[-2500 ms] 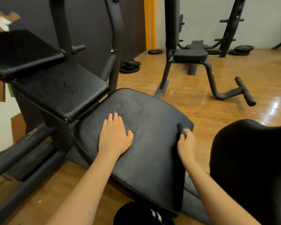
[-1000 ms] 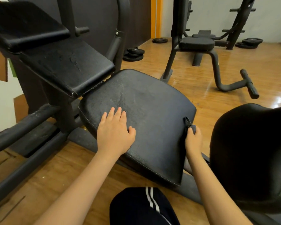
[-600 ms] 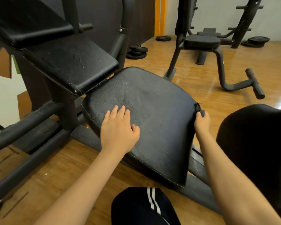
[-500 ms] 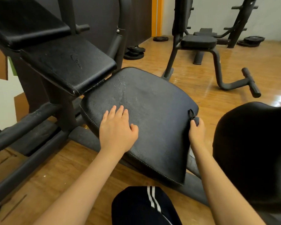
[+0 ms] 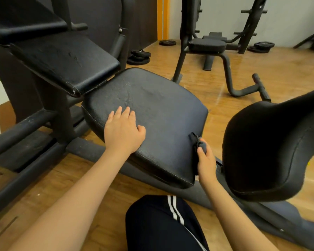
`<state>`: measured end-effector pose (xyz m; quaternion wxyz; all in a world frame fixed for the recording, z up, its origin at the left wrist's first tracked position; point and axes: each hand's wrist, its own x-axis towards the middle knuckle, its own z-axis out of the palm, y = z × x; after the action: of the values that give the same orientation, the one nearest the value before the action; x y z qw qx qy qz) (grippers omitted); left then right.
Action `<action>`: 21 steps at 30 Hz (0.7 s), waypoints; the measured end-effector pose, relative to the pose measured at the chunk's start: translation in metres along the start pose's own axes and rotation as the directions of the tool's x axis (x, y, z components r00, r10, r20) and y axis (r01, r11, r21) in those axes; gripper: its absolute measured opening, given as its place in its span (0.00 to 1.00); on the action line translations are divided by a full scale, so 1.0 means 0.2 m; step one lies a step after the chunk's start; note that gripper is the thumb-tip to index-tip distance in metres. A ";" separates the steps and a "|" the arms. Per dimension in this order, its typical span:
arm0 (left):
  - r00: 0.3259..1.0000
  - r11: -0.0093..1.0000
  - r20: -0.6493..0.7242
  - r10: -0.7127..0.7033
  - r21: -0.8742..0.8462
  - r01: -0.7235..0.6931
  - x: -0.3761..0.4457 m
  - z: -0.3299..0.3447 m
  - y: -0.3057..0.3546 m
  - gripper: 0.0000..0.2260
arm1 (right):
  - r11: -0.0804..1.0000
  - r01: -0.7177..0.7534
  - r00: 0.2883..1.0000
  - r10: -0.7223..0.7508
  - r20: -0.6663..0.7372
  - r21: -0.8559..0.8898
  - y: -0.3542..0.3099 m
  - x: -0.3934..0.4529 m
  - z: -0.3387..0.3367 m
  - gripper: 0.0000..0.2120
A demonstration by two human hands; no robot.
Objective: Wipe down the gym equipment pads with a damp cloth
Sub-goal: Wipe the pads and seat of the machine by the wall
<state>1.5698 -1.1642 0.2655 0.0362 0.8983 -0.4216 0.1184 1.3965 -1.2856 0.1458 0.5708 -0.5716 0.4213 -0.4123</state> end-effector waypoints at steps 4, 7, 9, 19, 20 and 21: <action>1.000 1.000 -0.004 -0.001 -0.003 0.001 0.00 0.00 0.00 0.25 | 1.000 -0.011 0.999 0.011 -0.040 0.009 -0.02 -0.10 0.03 0.19; 1.000 1.000 -0.007 0.001 0.004 -0.001 0.00 0.00 -0.01 0.25 | 0.975 0.200 0.978 -0.192 0.087 -0.095 -0.04 -0.37 0.04 0.18; 1.000 1.000 -0.007 0.008 0.006 -0.008 0.00 0.00 -0.01 0.25 | 0.909 0.370 0.922 -0.336 0.192 -0.190 -0.03 -0.49 0.07 0.20; 1.000 1.000 -0.015 0.024 0.018 -0.023 0.00 0.02 -0.02 0.25 | 0.713 0.570 0.821 -0.512 0.253 -0.407 0.14 -0.46 -0.10 0.24; 1.000 1.000 -0.018 0.023 0.015 -0.023 0.00 0.02 -0.02 0.25 | 0.715 0.564 0.825 -0.510 0.244 -0.412 0.13 -0.46 -0.08 0.24; 1.000 1.000 -0.020 0.021 0.013 -0.021 0.00 0.02 -0.02 0.25 | 0.701 0.578 0.815 -0.518 0.259 -0.418 0.11 -0.45 -0.06 0.23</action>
<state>1.5737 -1.1612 0.2620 0.0334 0.8927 -0.4299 0.1307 1.3573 -1.2025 0.1255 0.2871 -0.8173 0.2843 -0.4109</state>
